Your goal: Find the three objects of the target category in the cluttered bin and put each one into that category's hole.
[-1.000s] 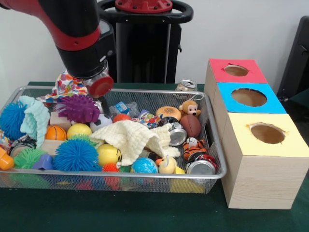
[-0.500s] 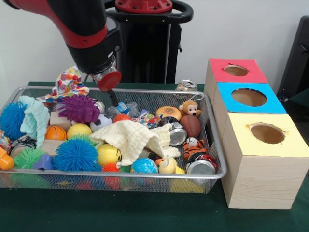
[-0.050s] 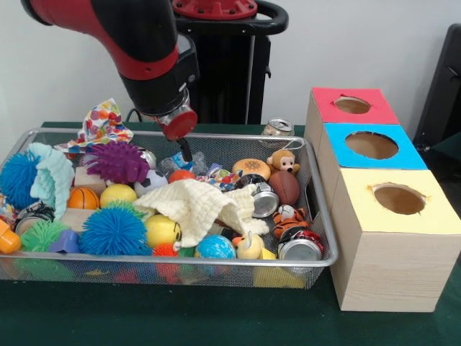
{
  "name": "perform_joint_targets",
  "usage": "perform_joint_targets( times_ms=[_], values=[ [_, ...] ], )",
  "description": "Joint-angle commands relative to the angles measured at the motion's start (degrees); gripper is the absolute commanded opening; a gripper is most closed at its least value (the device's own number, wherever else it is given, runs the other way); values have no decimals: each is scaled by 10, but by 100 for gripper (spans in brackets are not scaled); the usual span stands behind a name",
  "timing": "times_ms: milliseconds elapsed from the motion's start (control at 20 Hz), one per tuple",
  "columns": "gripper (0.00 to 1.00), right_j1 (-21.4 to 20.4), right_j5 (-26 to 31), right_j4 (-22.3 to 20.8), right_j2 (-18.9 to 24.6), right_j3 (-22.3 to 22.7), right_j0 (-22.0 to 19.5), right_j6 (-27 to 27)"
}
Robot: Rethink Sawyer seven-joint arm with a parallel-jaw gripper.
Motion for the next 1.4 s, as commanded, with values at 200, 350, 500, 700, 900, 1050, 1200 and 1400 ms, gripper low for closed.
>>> perform_joint_targets(
  times_ms=[200, 350, 500, 700, 900, 1050, 1200, 1400],
  values=[
    [100, 38, -98, -19, 47, 53, 8, 20],
    [100, 45, -108, -31, 34, 40, 18, 22],
    [100, 52, -99, -41, 26, 28, 25, 14],
    [100, 58, -88, -51, 21, 19, 29, 9],
    [100, 53, -80, -52, 28, 24, 27, 5],
    [100, 52, -76, -50, 36, 27, 23, 2],
    [100, 43, -70, -49, 38, 35, 22, 1],
    [100, 24, -43, -49, 38, 37, 17, -11]
  ],
)
